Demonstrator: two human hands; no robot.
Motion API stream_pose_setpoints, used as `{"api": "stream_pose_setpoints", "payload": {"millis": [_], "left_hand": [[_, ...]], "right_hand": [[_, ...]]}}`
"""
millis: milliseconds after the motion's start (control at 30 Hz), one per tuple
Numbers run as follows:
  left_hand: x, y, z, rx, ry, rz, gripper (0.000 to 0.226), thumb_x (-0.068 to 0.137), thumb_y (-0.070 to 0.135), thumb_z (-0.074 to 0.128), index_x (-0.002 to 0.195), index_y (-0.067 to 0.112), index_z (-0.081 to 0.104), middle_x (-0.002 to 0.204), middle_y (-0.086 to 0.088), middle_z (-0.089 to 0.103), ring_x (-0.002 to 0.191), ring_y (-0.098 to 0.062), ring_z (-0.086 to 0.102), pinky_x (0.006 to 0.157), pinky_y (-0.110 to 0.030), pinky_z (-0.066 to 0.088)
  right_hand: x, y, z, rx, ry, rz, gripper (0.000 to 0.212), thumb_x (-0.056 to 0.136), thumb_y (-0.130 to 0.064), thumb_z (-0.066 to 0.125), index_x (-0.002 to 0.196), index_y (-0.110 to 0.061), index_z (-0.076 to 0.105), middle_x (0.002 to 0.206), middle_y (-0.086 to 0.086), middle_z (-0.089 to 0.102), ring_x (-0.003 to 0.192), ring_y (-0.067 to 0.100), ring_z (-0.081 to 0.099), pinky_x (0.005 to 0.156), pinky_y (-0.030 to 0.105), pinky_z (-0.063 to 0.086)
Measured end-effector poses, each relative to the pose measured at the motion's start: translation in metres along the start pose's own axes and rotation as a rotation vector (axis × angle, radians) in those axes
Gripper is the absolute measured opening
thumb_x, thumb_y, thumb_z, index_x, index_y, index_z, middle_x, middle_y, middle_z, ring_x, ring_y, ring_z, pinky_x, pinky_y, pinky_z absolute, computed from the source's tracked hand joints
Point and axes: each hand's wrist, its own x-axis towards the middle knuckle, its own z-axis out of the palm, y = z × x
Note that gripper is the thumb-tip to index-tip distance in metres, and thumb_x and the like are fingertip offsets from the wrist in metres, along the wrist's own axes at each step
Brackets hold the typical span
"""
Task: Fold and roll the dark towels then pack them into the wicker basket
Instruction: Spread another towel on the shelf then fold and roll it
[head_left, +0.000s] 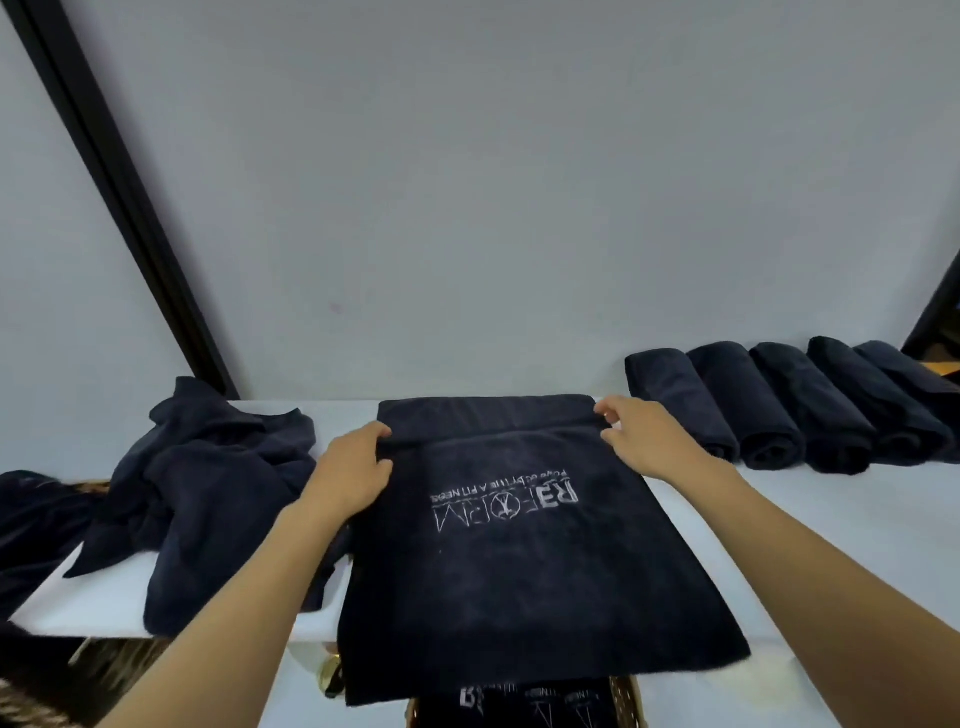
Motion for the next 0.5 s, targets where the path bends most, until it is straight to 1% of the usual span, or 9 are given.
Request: {"api": "stream_pose_setpoints", "payload": {"millis": [67, 133, 167, 233, 267, 333, 400, 467, 500], "left_hand": [[0.024, -0.004, 0.006, 0.046, -0.078, -0.079, 0.056, 0.09, 0.018, 0.061, 0.143, 0.015, 0.041, 0.134, -0.01, 0.056, 0.124, -0.028, 0.05, 0.096, -0.032, 0.041], [0.042, -0.008, 0.008, 0.053, -0.124, -0.151, 0.058, 0.084, 0.024, 0.07, 0.137, 0.014, 0.047, 0.125, -0.009, 0.059, 0.119, -0.027, 0.052, 0.095, -0.034, 0.044], [0.048, -0.008, 0.007, 0.041, -0.13, -0.172, 0.049, 0.081, 0.026, 0.074, 0.125, 0.014, 0.056, 0.115, -0.006, 0.062, 0.113, -0.025, 0.055, 0.091, -0.032, 0.045], [0.055, -0.009, 0.004, 0.03, -0.147, -0.181, 0.025, 0.076, 0.026, 0.08, 0.093, 0.014, 0.067, 0.093, 0.002, 0.065, 0.096, -0.02, 0.061, 0.079, -0.028, 0.047], [0.057, -0.009, 0.001, 0.019, -0.162, -0.175, 0.021, 0.074, 0.025, 0.082, 0.081, 0.013, 0.066, 0.085, 0.004, 0.065, 0.086, -0.018, 0.062, 0.072, -0.026, 0.047], [0.057, -0.009, -0.003, -0.026, -0.173, -0.137, 0.02, 0.073, 0.022, 0.082, 0.073, 0.014, 0.064, 0.073, 0.007, 0.063, 0.071, -0.012, 0.058, 0.062, -0.022, 0.042], [0.059, -0.009, -0.009, -0.168, -0.174, -0.088, 0.021, 0.076, 0.021, 0.079, 0.069, 0.018, 0.059, 0.064, 0.007, 0.059, 0.063, -0.014, 0.052, 0.062, -0.025, 0.039], [0.063, -0.006, -0.012, -0.324, -0.175, -0.083, 0.023, 0.082, 0.02, 0.071, 0.07, 0.02, 0.051, 0.064, 0.002, 0.056, 0.064, -0.015, 0.047, 0.065, -0.029, 0.037], [0.066, -0.004, -0.012, -0.326, -0.18, -0.08, 0.022, 0.087, 0.021, 0.067, 0.074, 0.02, 0.049, 0.066, -0.001, 0.055, 0.064, -0.015, 0.045, 0.065, -0.03, 0.036]], "right_hand": [[0.031, 0.0, 0.005, -0.088, -0.049, 0.021, 0.04, 0.095, -0.017, 0.054, 0.134, -0.011, 0.046, 0.127, 0.01, 0.054, 0.11, 0.028, 0.055, 0.09, 0.036, 0.048], [0.052, 0.0, 0.007, -0.173, -0.129, 0.065, 0.029, 0.091, -0.018, 0.058, 0.116, -0.008, 0.048, 0.11, 0.01, 0.056, 0.092, 0.025, 0.055, 0.069, 0.032, 0.047], [0.06, 0.0, 0.006, -0.197, -0.165, 0.09, 0.022, 0.088, -0.019, 0.062, 0.102, -0.01, 0.048, 0.098, 0.007, 0.056, 0.082, 0.023, 0.054, 0.059, 0.028, 0.042], [0.072, 0.001, 0.004, -0.203, -0.209, 0.111, 0.025, 0.081, -0.019, 0.07, 0.078, -0.014, 0.046, 0.077, 0.002, 0.052, 0.069, 0.019, 0.051, 0.051, 0.026, 0.035], [0.077, 0.002, 0.002, -0.199, -0.22, 0.115, 0.028, 0.08, -0.02, 0.072, 0.072, -0.015, 0.045, 0.073, 0.001, 0.052, 0.065, 0.019, 0.05, 0.051, 0.026, 0.036], [0.078, 0.003, -0.006, -0.193, -0.228, 0.098, 0.022, 0.082, -0.023, 0.072, 0.074, -0.016, 0.053, 0.077, 0.001, 0.058, 0.068, 0.019, 0.054, 0.056, 0.026, 0.04], [0.079, 0.004, -0.014, -0.128, -0.205, 0.017, 0.013, 0.088, -0.027, 0.068, 0.083, -0.017, 0.06, 0.087, 0.0, 0.064, 0.079, 0.018, 0.059, 0.062, 0.026, 0.042], [0.079, 0.002, -0.018, 0.004, -0.201, -0.039, 0.016, 0.095, -0.03, 0.057, 0.091, -0.015, 0.06, 0.092, 0.001, 0.064, 0.086, 0.018, 0.059, 0.068, 0.027, 0.042], [0.079, 0.001, -0.017, 0.029, -0.215, -0.042, 0.019, 0.098, -0.031, 0.051, 0.095, -0.013, 0.058, 0.093, 0.003, 0.063, 0.087, 0.02, 0.059, 0.07, 0.028, 0.041]]}}
